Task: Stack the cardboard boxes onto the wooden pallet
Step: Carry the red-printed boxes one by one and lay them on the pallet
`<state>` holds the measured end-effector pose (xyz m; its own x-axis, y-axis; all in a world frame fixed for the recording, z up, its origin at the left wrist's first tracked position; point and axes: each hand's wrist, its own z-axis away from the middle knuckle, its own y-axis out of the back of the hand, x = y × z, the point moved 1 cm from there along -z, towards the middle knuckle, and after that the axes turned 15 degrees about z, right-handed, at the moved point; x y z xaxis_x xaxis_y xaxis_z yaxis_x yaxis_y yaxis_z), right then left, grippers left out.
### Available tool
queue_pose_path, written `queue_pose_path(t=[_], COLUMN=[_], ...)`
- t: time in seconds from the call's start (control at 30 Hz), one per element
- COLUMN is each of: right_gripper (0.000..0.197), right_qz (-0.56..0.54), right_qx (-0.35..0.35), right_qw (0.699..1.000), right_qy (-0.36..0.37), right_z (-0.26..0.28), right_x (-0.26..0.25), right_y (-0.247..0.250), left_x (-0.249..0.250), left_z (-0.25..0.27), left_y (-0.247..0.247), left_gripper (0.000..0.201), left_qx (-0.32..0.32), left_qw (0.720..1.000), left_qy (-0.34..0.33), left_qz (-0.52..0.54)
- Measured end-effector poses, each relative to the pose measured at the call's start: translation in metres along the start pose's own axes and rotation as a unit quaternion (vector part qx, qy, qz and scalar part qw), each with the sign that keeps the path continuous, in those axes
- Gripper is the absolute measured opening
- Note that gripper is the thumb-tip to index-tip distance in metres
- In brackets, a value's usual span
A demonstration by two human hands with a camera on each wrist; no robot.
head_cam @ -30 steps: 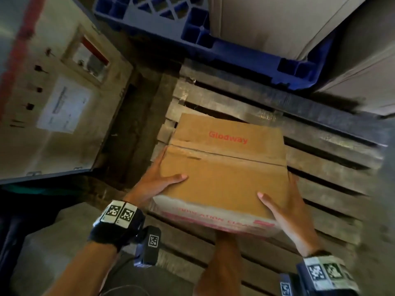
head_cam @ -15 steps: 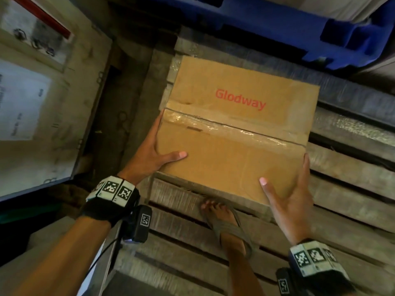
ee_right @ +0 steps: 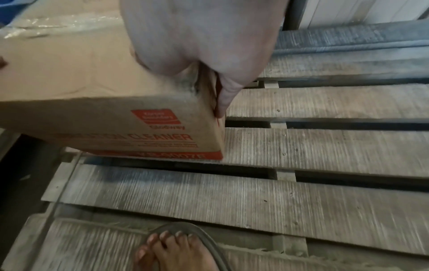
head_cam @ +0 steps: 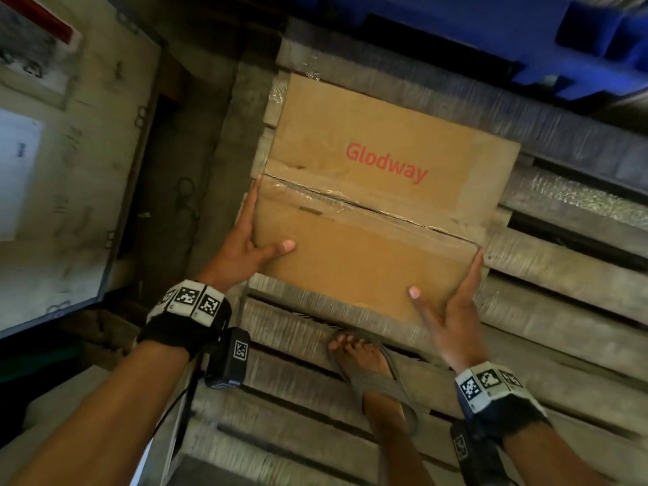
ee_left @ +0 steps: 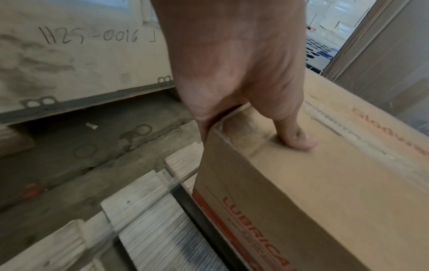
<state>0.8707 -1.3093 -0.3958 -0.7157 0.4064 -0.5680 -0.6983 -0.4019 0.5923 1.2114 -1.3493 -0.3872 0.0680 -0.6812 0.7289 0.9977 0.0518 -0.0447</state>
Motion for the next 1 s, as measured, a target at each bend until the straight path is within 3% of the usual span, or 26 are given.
queue_pose_path(t=[0.17,0.77,0.9,1.0], right_gripper=[0.112,0.108,0.098,0.078], right_qz=[-0.012,0.016,0.040,0.096], right_qx=[0.003,-0.025,-0.094,-0.143], right_qw=[1.000,0.999,0.992,0.979], right_qy=[-0.010,-0.029,-0.077,-0.111], right_z=[-0.001,-0.004,0.011,0.043], right_x=[0.000,-0.004,-0.012,-0.021], right_y=[0.005,0.019,0.055,0.094], left_x=[0.008,0.011,0.012,0.010], left_z=[-0.010,-0.008,0.029,0.086], left_y=[-0.005,-0.010,-0.007,-0.003], left_gripper=[0.108,0.106,0.099,0.079], left_qx=[-0.012,0.011,0.034,0.050], left_qw=[0.999,0.998,0.990,0.981], left_qy=[-0.024,0.003,0.061,0.130], left_qz=[-0.021,-0.068,-0.121,-0.135])
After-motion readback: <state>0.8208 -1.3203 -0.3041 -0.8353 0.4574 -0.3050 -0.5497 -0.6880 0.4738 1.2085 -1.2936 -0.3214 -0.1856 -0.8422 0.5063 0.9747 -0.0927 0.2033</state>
